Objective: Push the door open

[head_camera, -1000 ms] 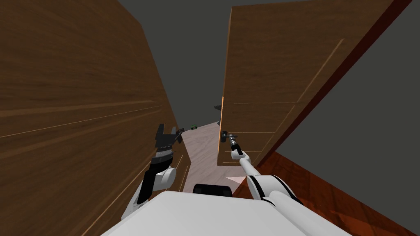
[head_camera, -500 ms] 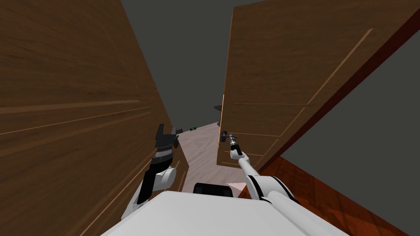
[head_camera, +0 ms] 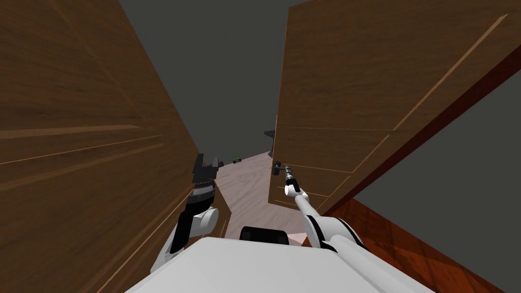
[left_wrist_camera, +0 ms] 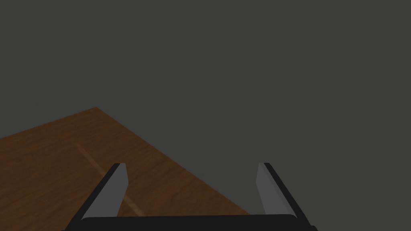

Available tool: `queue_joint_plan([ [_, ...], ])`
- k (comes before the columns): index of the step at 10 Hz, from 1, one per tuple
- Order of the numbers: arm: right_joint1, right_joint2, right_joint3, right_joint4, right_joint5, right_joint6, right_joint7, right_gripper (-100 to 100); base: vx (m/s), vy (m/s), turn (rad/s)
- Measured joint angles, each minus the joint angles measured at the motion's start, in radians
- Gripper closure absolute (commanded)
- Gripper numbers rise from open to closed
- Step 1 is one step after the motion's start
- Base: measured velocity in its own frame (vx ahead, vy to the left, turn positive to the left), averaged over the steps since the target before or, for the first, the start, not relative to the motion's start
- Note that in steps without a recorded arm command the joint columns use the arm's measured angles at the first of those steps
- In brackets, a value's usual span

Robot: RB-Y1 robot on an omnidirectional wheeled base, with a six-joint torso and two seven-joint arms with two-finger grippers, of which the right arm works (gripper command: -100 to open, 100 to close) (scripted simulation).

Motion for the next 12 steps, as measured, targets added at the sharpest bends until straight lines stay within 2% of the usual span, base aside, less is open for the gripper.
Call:
queue_joint_plan([
  [1, -0.048, -0.008, -0.011, 0.101, -0.009, -0.058, 0.004, 100, 0.081, -0.009, -0.036],
  [2, -0.024, -0.004, -0.014, 0.066, -0.011, -0.053, 0.012, 100, 0.019, 0.001, 0.019],
  [3, -0.039, -0.009, -0.016, 0.086, -0.013, -0.052, 0.013, 100, -0.005, -0.005, 0.025],
  [5, -0.029, -0.006, -0.018, 0.056, -0.014, -0.034, 0.017, 100, -0.01, -0.006, 0.001],
  [6, -0.042, -0.008, -0.019, 0.079, -0.015, -0.044, 0.016, 100, 0.0, 0.0, 0.0],
  [7, -0.038, -0.008, -0.018, 0.074, -0.014, -0.044, 0.016, 100, -0.003, 0.008, -0.005],
  [8, -0.031, -0.008, -0.017, 0.06, -0.014, -0.037, 0.015, 100, 0.0, 0.0, 0.0],
  [9, -0.005, -0.002, -0.017, 0.011, -0.013, -0.016, 0.019, 100, 0.076, 0.003, -0.098],
  [10, -0.02, 0.01, -0.031, 0.036, -0.023, -0.021, 0.041, 100, 0.149, 0.03, -0.061],
  [11, -0.016, 0.015, -0.039, 0.04, -0.031, -0.026, 0.059, 100, 0.192, 0.027, -0.051],
  [12, -0.045, 0.008, -0.05, 0.096, -0.042, -0.043, 0.067, 100, 0.142, -0.001, -0.081],
])
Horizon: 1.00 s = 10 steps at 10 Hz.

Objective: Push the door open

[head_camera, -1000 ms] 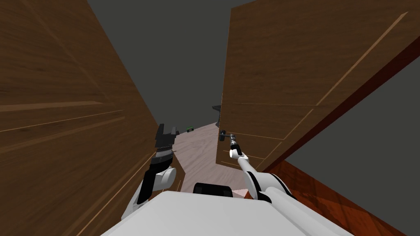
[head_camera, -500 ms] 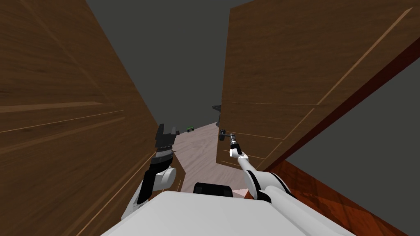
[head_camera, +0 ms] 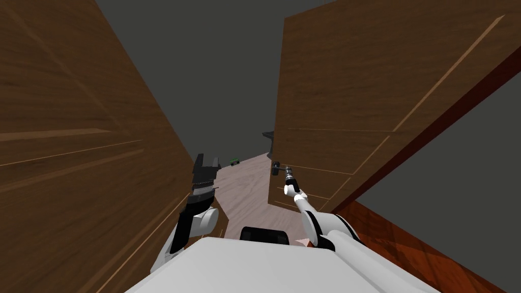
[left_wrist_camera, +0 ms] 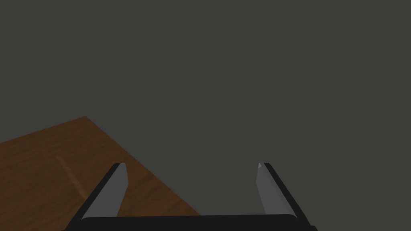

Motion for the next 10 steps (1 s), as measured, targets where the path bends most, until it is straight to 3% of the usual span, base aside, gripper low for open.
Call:
queue_joint_plan([
  [1, 0.029, 0.01, -0.007, -0.059, -0.003, 0.013, 0.016, 100, 0.121, 0.002, -0.05],
  [2, 0.008, 0.013, -0.019, -0.034, -0.012, 0.001, 0.033, 100, 0.125, 0.014, -0.035],
  [3, 0.012, 0.02, -0.029, -0.047, -0.019, -0.002, 0.051, 100, 0.146, 0.009, -0.082],
  [4, 0.031, 0.036, -0.041, -0.089, -0.027, 0.014, 0.077, 100, 0.12, 0.016, -0.072],
  [5, 0.006, 0.033, -0.047, -0.046, -0.033, 0.0, 0.086, 100, 0.152, 0.016, -0.065],
  [6, 0.015, 0.041, -0.056, -0.059, -0.041, -0.001, 0.099, 100, 0.15, 0.04, -0.067],
  [10, -0.018, 0.064, -0.107, -0.011, -0.078, -0.037, 0.17, 100, 0.15, 0.059, -0.086],
])
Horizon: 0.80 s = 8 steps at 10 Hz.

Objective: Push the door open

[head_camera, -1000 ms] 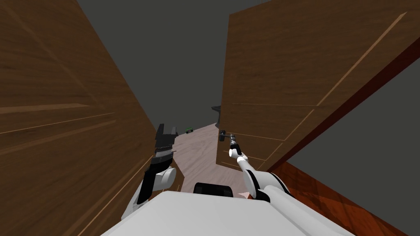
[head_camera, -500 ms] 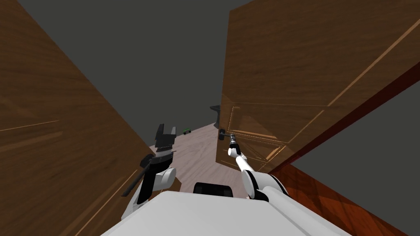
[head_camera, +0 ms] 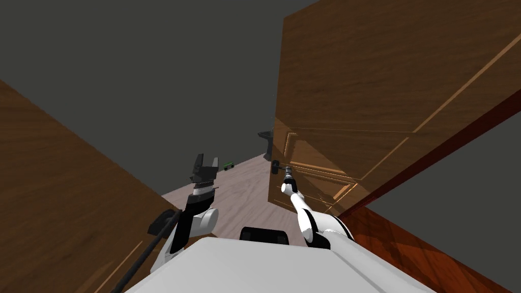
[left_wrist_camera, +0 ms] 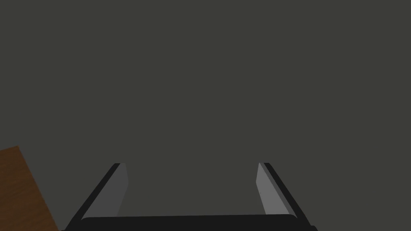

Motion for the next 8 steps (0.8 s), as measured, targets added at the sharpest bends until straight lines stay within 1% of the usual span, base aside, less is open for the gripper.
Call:
queue_joint_plan([
  [1, 0.01, 0.012, -0.012, -0.022, -0.008, 0.005, 0.021, 100, 0.17, 0.1, -0.097],
  [4, -0.005, 0.027, -0.049, -0.001, -0.034, -0.015, 0.069, 100, 0.152, 0.112, -0.094],
  [5, -0.007, 0.034, -0.061, 0.003, -0.042, -0.023, 0.083, 100, 0.093, 0.137, -0.069],
  [6, 0.003, 0.04, -0.069, -0.02, -0.047, -0.02, 0.097, 100, 0.06, 0.157, -0.031],
  [7, -0.007, 0.039, -0.074, -0.002, -0.05, -0.029, 0.101, 100, 0.022, 0.052, -0.072],
  [8, -0.006, 0.033, -0.077, 0.001, -0.052, -0.034, 0.101, 100, 0.022, -0.096, 0.029],
])
